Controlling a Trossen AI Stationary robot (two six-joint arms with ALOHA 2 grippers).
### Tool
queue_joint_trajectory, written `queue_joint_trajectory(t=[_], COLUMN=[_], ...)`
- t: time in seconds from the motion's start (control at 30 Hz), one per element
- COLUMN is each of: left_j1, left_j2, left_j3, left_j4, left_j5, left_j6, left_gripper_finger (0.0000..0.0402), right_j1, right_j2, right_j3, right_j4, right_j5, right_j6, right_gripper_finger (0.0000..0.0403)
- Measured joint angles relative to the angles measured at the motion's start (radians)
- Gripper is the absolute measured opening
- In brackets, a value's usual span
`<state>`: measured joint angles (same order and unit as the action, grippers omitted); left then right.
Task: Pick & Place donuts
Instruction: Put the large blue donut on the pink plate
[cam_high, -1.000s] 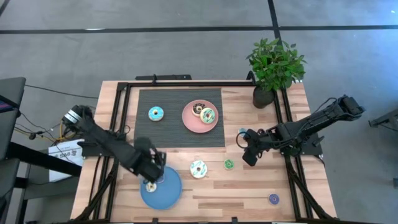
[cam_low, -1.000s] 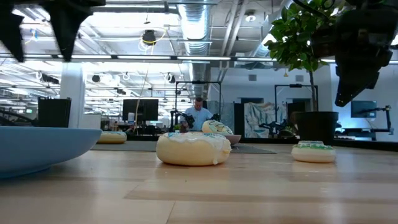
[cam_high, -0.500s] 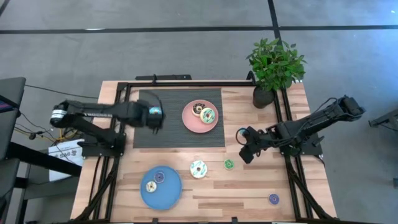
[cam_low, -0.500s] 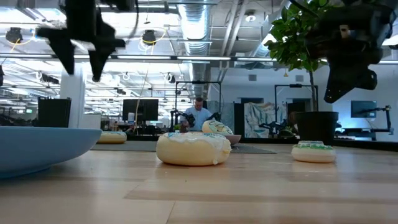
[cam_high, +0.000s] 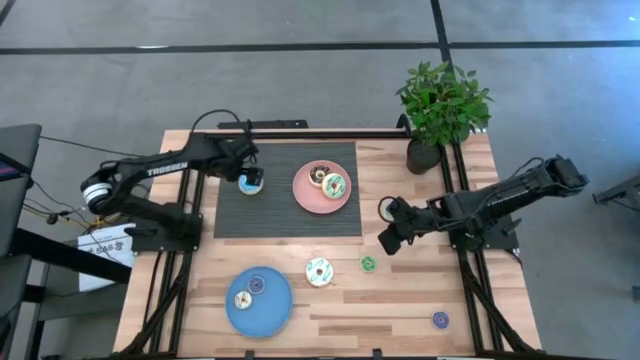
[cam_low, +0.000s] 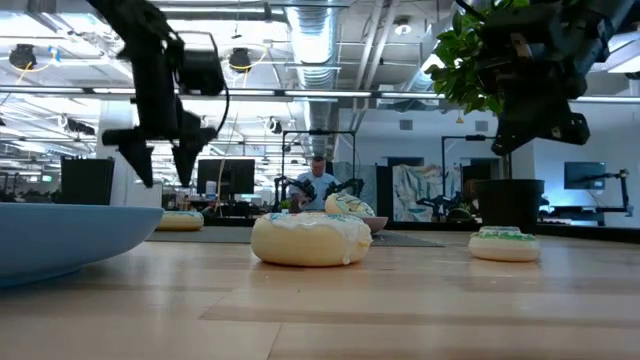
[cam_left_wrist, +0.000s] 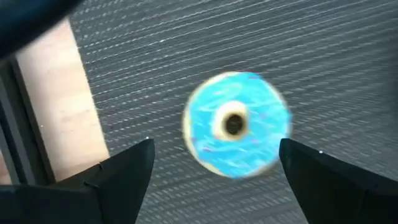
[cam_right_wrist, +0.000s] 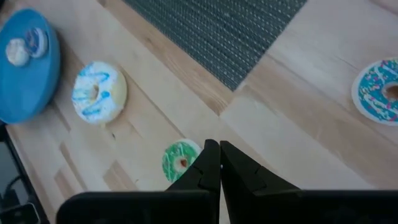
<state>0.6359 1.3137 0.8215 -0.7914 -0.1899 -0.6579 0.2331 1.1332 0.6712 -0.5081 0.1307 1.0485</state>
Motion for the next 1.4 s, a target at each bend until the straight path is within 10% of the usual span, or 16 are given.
queue_joint_trajectory(t=[0.7, 1.4], left_j1=[0.153, 0.149], left_j2=[0.265, 0.284], left_j3=[-0.007, 0.001], left_j4=[0.116, 0.126], left_j5=[0.087, 0.161], left_j6=[0.237, 0.202], left_gripper_finger=[0.0331, 0.0196], right_j1=[-0.054, -0.054], right_j2=[0.000, 0.000], right_j3=[0.000, 0.000], right_j4=[0.038, 0.038], right_j5=[0.000, 0.007], right_j6=[0.026, 0.017], right_gripper_finger=[0.0001, 0.0001])
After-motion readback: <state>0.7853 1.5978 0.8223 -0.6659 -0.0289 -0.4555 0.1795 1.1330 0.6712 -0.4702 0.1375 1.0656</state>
